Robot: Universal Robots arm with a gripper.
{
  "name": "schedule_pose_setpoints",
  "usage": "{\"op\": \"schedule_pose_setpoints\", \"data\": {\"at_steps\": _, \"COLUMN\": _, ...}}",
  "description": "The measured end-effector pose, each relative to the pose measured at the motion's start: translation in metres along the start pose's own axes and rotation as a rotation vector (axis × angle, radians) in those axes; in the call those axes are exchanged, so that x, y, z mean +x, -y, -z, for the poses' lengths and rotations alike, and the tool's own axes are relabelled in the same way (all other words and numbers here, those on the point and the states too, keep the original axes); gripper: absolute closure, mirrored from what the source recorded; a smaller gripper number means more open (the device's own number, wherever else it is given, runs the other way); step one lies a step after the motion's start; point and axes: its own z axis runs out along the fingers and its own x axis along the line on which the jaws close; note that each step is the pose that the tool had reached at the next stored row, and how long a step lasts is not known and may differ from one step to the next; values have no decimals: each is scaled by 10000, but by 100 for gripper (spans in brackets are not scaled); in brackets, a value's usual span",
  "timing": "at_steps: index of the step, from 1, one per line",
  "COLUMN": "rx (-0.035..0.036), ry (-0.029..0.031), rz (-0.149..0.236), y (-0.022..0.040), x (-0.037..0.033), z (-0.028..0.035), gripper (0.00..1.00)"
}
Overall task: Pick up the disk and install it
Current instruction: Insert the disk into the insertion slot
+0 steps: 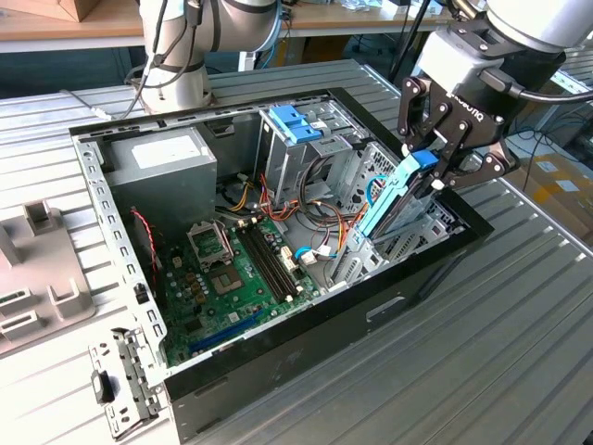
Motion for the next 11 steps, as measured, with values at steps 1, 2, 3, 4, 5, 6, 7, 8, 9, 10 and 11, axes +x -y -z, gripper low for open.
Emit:
{"op": "schedule_pose_setpoints", "data": {"at_steps": 1, "rx": 0, "ry": 0, "rz": 0, "y": 0, "x": 0, "z": 0, "gripper": 62}}
{"op": "schedule_pose_setpoints", "data": {"at_steps": 2, "rx": -1, "ry": 1, "rz": 0, "y": 0, "x": 0, "z": 0, "gripper": 62}}
{"op": "schedule_pose_setpoints", "data": {"at_steps": 3, "rx": 0, "ry": 3, "rz": 0, "y": 0, "x": 0, "z": -1, "gripper": 62}}
{"op": "schedule_pose_setpoints", "data": {"at_steps": 4, "rx": -1, "ry": 1, "rz": 0, "y": 0, "x": 0, "z": -1, "gripper": 55}}
{"op": "schedule_pose_setpoints", "data": {"at_steps": 5, "rx": 0, "ry": 3, "rz": 0, "y": 0, "x": 0, "z": -1, "gripper": 55}}
{"op": "schedule_pose_setpoints", "data": {"at_steps": 6, "rx": 0, "ry": 2, "rz": 0, "y": 0, "x": 0, "z": -1, "gripper": 55}}
{"op": "schedule_pose_setpoints", "data": {"at_steps": 7, "rx": 0, "ry": 2, "rz": 0, "y": 0, "x": 0, "z": -1, "gripper": 55}}
{"op": "schedule_pose_setpoints", "data": {"at_steps": 8, "rx": 0, "ry": 2, "rz": 0, "y": 0, "x": 0, "z": -1, "gripper": 55}}
{"op": "schedule_pose_setpoints", "data": {"at_steps": 9, "rx": 0, "ry": 2, "rz": 0, "y": 0, "x": 0, "z": -2, "gripper": 55}}
{"op": "schedule_pose_setpoints", "data": {"at_steps": 10, "rx": -1, "ry": 2, "rz": 0, "y": 0, "x": 0, "z": -2, "gripper": 56}}
{"op": "schedule_pose_setpoints", "data": {"at_steps": 11, "rx": -1, "ry": 2, "rz": 0, "y": 0, "x": 0, "z": -2, "gripper": 64}}
